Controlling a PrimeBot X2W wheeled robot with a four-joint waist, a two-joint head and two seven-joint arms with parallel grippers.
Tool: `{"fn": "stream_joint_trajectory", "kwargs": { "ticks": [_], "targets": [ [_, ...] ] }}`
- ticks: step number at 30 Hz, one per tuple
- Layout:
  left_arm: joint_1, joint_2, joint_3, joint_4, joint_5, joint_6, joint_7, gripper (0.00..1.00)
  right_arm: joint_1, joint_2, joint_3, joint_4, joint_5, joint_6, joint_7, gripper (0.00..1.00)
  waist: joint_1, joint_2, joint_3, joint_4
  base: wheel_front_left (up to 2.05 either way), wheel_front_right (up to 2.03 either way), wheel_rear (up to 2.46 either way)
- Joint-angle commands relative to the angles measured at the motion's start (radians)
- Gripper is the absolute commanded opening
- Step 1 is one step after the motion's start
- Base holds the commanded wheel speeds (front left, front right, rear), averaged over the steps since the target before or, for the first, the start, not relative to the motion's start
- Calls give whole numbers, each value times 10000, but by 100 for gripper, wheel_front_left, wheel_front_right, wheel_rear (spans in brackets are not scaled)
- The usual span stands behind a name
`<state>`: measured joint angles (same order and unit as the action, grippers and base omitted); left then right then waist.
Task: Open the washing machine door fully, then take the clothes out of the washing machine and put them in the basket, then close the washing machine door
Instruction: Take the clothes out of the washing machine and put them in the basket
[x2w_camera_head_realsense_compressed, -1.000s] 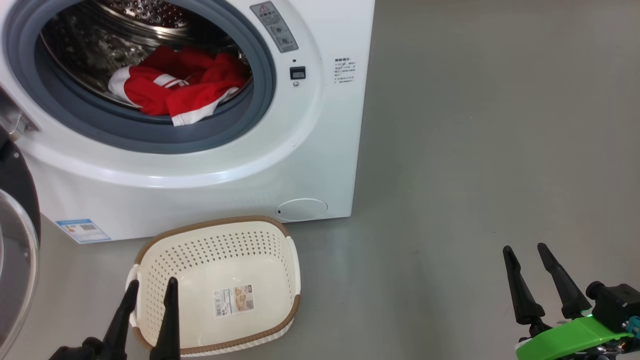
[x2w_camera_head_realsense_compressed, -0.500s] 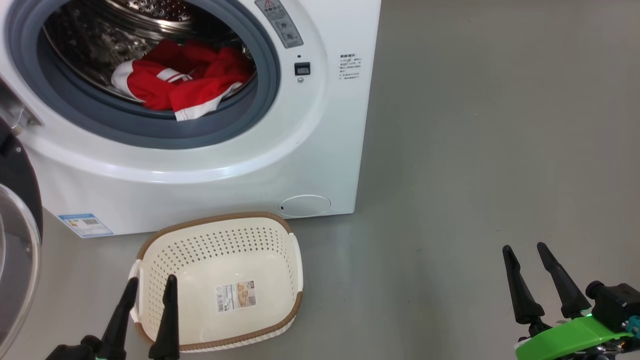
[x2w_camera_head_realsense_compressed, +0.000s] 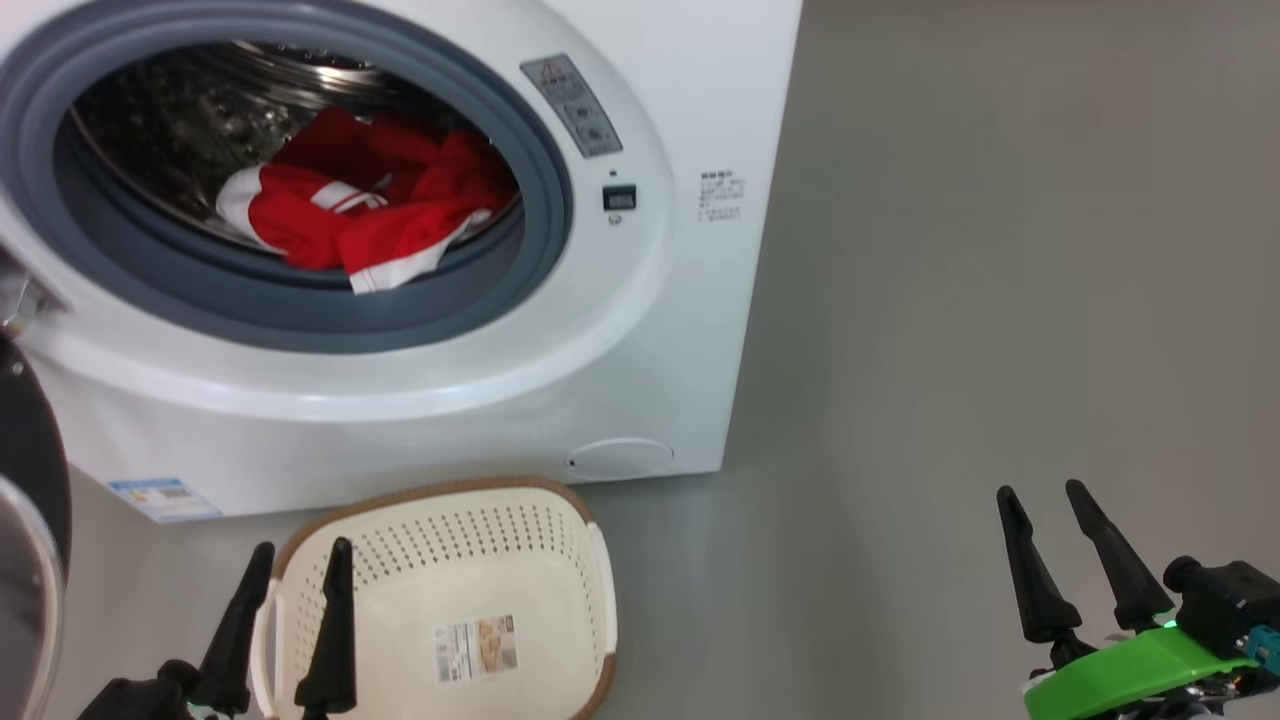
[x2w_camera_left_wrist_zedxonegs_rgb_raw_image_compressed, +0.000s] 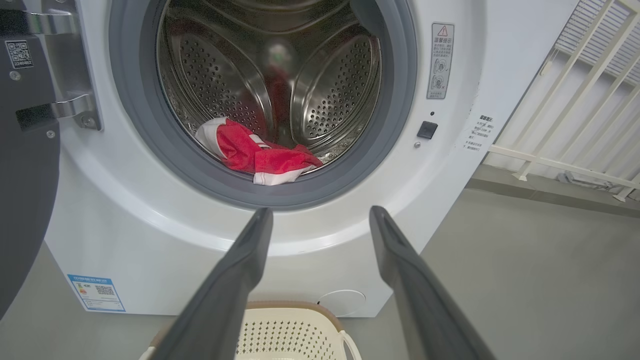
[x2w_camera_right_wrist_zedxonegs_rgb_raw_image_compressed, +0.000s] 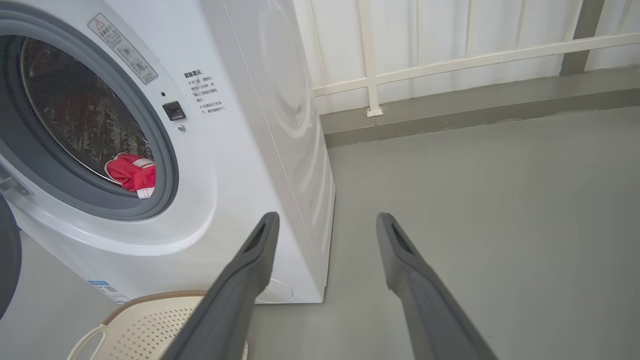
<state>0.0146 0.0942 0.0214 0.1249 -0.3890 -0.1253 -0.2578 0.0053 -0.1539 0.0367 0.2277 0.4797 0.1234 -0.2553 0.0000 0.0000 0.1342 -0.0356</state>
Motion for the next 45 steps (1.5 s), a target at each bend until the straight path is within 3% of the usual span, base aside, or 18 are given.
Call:
{"fn": "stream_joint_trajectory", "kwargs": {
  "ticks": [1, 11, 31, 37, 45],
  "targets": [
    [-384, 168, 329, -229, 8, -54, -40, 100, -361, -122, 196, -249, -59, 73, -65, 100, 0, 0, 7, 9, 187, -189, 2],
    [-433, -29, 667, -12, 400, -54, -40, 100, -319, -144, 159, -242, -24, 73, -65, 100, 0, 0, 24, 81, 119, -119, 0],
    [-579, 115, 334, 322, 404, -54, -40, 100, -304, -111, 162, -243, -8, 73, -65, 100, 0, 0, 231, 107, 7, -7, 0],
    [-1969, 308, 184, 1314, 614, -54, -40, 100, -467, -79, 201, -283, 0, 73, -65, 100, 0, 0, 751, 52, 0, 0, 0],
    [-5195, 722, -181, 3950, 866, -54, -40, 100, -973, -24, 262, -338, 48, 73, -65, 100, 0, 0, 1840, -335, 0, 0, 0]
  ]
}}
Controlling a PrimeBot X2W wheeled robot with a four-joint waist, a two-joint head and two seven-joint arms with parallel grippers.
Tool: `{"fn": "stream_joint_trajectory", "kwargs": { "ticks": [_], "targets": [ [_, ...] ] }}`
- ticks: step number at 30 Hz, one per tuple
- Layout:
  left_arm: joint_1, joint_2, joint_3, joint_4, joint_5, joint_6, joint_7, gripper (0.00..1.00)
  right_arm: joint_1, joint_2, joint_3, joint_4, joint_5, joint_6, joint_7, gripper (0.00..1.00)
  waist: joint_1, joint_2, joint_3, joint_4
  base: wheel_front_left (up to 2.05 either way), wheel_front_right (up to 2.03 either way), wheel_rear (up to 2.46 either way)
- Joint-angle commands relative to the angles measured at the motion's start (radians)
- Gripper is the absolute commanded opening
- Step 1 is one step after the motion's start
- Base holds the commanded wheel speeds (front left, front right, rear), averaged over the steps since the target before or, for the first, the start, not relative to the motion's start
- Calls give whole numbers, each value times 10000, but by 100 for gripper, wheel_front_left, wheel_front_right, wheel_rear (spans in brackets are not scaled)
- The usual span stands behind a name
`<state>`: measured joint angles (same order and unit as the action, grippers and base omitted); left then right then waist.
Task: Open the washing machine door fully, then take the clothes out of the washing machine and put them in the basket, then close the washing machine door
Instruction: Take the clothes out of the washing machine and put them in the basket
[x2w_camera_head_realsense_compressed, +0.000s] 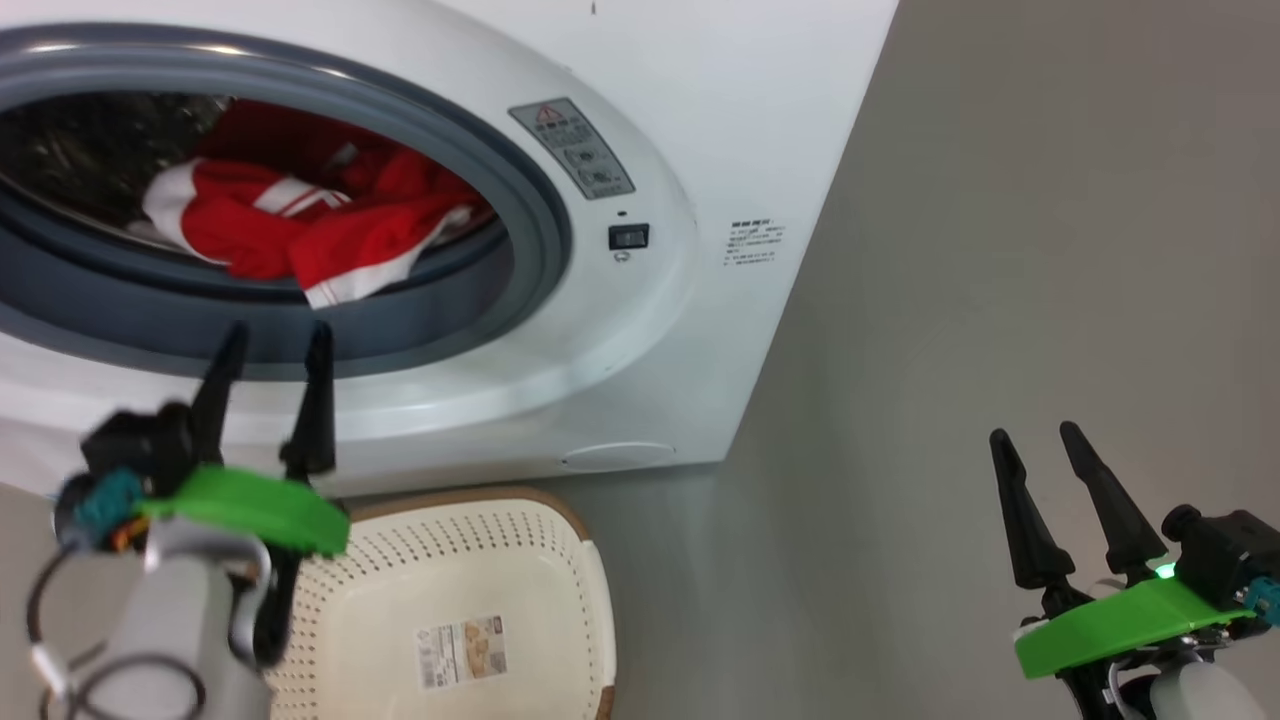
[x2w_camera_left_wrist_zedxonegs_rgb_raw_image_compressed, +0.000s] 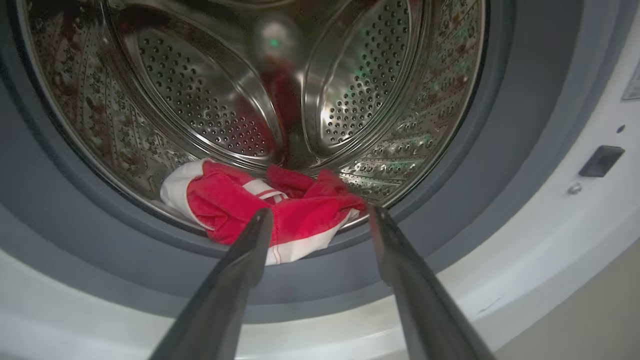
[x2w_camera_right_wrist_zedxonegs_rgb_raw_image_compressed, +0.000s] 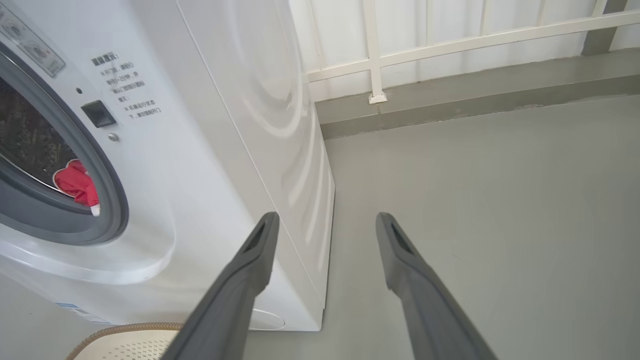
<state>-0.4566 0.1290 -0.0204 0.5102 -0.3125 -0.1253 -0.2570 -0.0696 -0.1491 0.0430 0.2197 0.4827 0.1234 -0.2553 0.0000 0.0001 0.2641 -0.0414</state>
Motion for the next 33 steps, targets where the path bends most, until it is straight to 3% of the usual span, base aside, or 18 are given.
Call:
{"fn": "stream_joint_trajectory", "kwargs": {
  "ticks": [1, 10, 16, 25, 32, 33],
  "targets": [
    [-903, 423, 169, 507, 92, -54, -48, 100, -287, -63, 178, -266, 25, 73, -65, 100, 0, -1, 690, -338, 0, 0, 0],
    [-4254, 1012, -540, 3636, 122, -54, 299, 100, -807, 32, 46, -381, 75, 73, -65, 100, 0, -1, 1820, -766, 0, 0, 0],
    [-5516, 1226, -919, 4949, 286, -54, 440, 100, -1068, 109, -9, -429, 82, 73, -65, 100, 0, -1, 2198, -874, 0, 0, 0],
    [-6706, 1576, -1279, 6771, 556, 0, 511, 100, -1295, 205, -6, -480, 69, 73, -65, 100, 0, -1, 2481, -1013, 0, 0, 0],
    [-7047, 1626, -1478, 7359, 540, -18, 532, 100, -1398, 197, 9, -514, 68, 73, -65, 100, 0, -1, 2601, -1044, 0, 0, 0],
    [-7066, 1620, -1493, 7402, 521, -21, 525, 96, -1404, 197, 5, -515, 67, 73, -65, 100, 0, -1, 2603, -1044, 0, 0, 0]
  ]
}}
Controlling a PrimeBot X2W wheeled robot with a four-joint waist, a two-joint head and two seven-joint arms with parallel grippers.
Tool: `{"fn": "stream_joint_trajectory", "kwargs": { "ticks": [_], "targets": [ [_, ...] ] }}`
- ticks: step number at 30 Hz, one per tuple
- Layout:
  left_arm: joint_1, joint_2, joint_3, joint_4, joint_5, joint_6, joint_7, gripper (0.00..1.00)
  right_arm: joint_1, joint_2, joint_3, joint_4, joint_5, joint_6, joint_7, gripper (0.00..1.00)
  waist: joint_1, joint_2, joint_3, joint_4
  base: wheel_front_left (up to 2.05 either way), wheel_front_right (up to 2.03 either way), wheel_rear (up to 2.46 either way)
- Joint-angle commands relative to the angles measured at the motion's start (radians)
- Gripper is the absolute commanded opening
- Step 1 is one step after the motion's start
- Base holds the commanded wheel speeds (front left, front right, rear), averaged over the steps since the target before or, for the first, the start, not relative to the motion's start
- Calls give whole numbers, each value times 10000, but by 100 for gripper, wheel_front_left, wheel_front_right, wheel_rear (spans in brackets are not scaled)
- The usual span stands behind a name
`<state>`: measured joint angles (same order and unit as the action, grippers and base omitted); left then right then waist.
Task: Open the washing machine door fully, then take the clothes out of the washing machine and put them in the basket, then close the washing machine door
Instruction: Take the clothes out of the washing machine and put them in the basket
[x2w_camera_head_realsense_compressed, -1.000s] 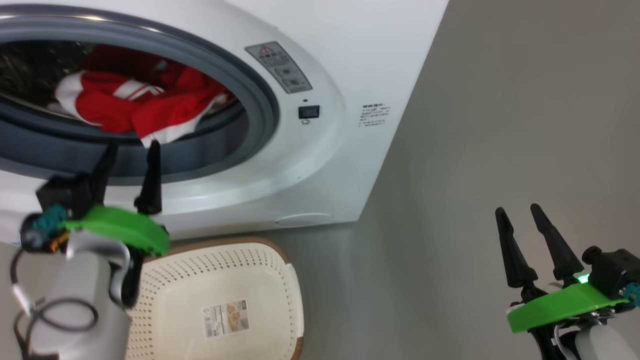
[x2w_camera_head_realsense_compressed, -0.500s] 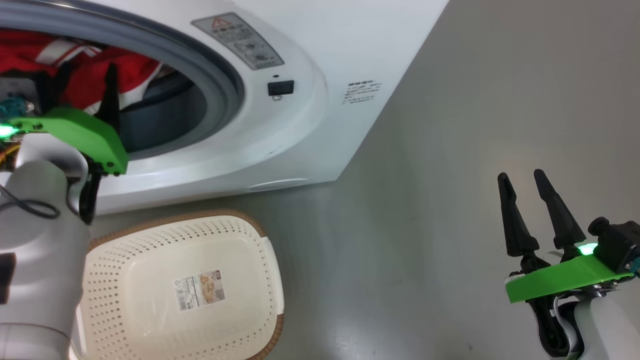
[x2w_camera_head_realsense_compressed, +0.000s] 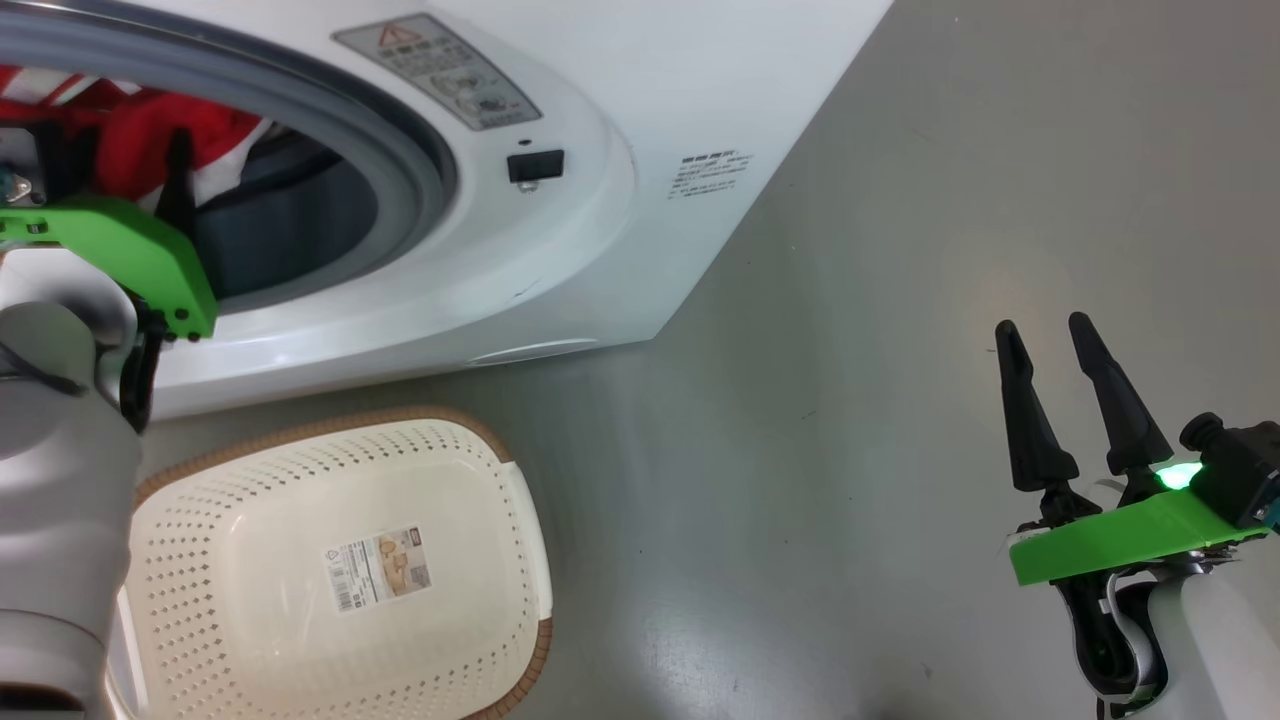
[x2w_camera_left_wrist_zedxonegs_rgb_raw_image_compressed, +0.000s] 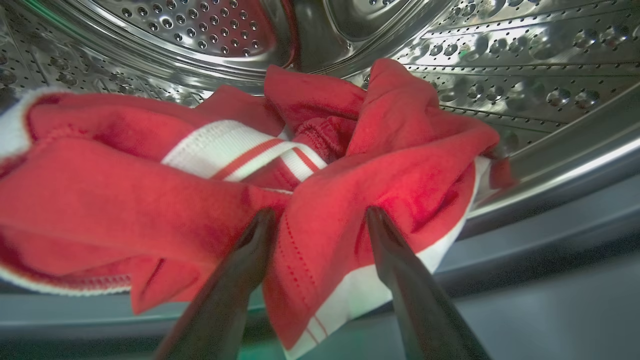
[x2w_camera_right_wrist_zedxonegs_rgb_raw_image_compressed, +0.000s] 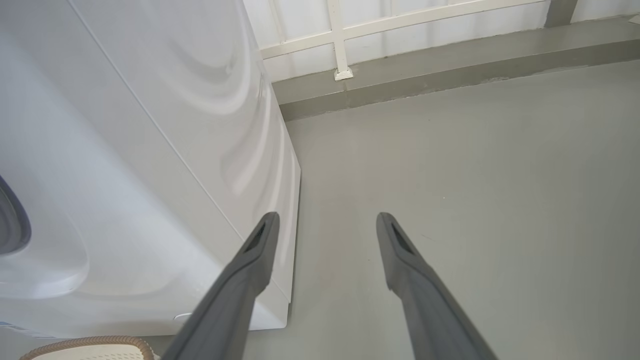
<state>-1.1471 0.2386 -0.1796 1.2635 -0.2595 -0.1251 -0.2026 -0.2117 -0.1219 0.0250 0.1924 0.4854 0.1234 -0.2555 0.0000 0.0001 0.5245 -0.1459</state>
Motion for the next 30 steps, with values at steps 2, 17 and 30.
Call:
{"fn": "stream_joint_trajectory", "kwargs": {
  "ticks": [2, 17, 30],
  "targets": [
    [-181, 500, 34, -67, -24, -29, -50, 96, 10, -75, 183, -243, 35, 73, -63, 100, 0, -1, -1, 3, 0, 0, 0],
    [1762, 116, 872, -2494, -694, 129, -588, 0, 319, -123, 145, -84, -20, 73, -63, 100, 0, -1, -977, 368, 0, 0, 0],
    [5076, -1183, 2922, -6627, -136, 146, -591, 0, 898, -277, 150, 36, -57, 73, -63, 100, 0, -1, -2038, 977, 0, 0, 0]
  ]
}}
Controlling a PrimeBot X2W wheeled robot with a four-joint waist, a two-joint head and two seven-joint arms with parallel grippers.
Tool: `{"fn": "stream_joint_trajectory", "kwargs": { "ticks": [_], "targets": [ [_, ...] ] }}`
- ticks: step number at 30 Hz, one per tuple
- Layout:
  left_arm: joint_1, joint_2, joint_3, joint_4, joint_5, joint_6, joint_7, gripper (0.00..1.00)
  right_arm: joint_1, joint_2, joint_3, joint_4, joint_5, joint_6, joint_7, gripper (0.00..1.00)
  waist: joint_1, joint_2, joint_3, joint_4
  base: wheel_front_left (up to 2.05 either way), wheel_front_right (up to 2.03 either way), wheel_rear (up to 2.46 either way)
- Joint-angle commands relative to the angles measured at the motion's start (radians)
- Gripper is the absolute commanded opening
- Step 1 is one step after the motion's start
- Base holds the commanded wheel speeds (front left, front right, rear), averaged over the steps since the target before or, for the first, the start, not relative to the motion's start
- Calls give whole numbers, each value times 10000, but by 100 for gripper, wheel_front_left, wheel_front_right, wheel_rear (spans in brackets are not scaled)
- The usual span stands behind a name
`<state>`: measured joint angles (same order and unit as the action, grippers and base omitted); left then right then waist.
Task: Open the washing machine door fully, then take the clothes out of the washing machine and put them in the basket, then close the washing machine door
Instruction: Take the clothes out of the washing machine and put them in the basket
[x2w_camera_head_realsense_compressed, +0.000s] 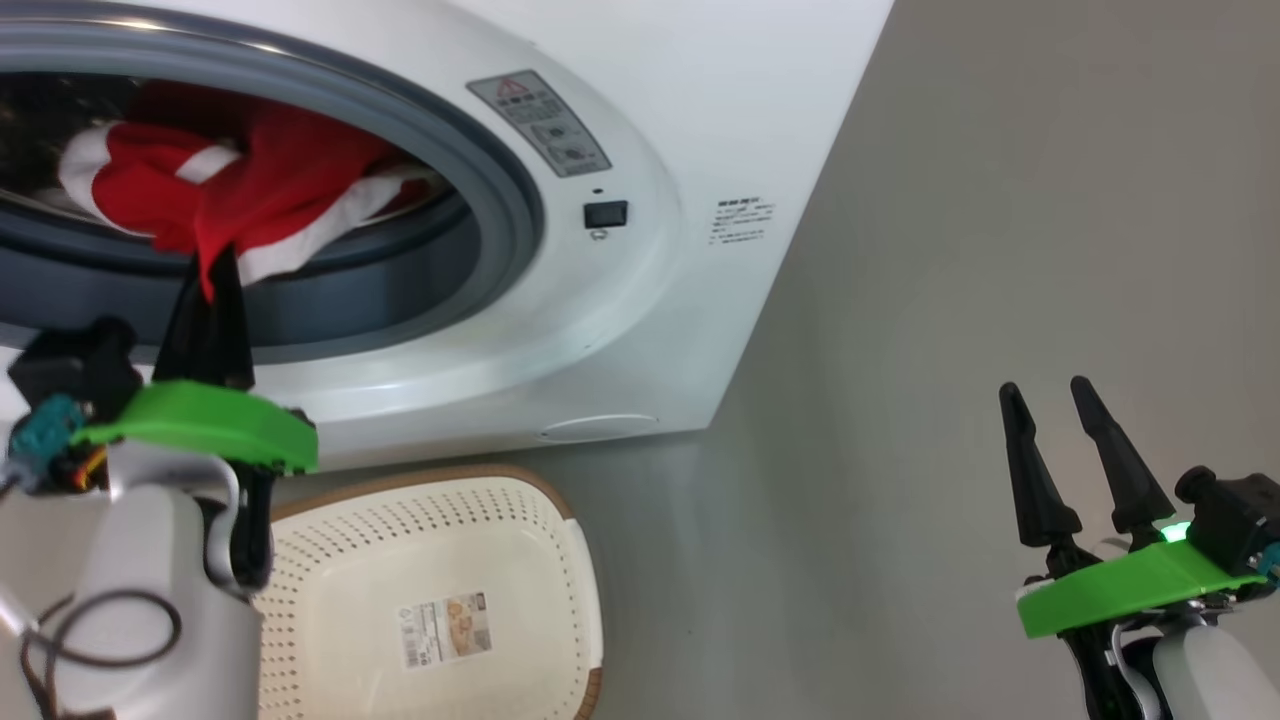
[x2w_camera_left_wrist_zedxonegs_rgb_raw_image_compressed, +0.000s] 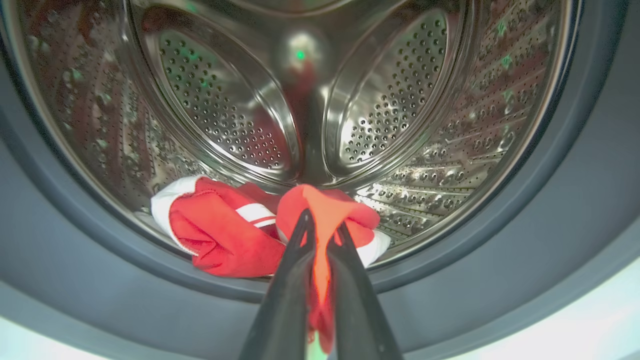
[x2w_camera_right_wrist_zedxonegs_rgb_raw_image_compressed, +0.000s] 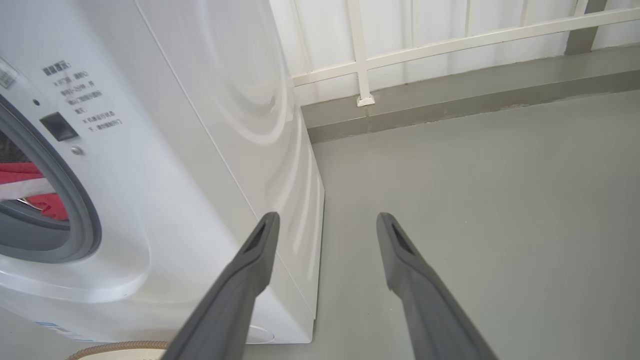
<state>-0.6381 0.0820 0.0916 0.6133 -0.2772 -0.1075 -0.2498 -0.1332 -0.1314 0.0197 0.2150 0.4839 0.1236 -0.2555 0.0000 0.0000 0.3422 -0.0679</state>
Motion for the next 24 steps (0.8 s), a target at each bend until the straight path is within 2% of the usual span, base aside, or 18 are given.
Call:
{"fn": "stream_joint_trajectory", "kwargs": {
  "ticks": [1, 6, 13, 24],
  "targets": [
    [189, 286, 331, -388, 118, -55, -119, 0, 156, -191, 197, -191, -41, 71, -63, 100, 0, 0, -284, 242, 0, 0, 0],
    [1079, -71, 767, -1703, 460, -154, -119, 0, 324, -215, 192, -182, -41, 71, -63, 100, 0, 0, -504, 412, 0, 0, 0],
    [2142, -277, 939, -3516, 700, -215, -119, 0, 481, -226, 157, -171, -31, 71, -63, 100, 0, 0, -669, 558, 0, 0, 0],
    [3180, -315, 805, -6018, 228, -228, -120, 0, 581, -247, 132, -184, -38, 71, -63, 100, 0, 0, -760, 652, 0, 0, 0]
  ]
}}
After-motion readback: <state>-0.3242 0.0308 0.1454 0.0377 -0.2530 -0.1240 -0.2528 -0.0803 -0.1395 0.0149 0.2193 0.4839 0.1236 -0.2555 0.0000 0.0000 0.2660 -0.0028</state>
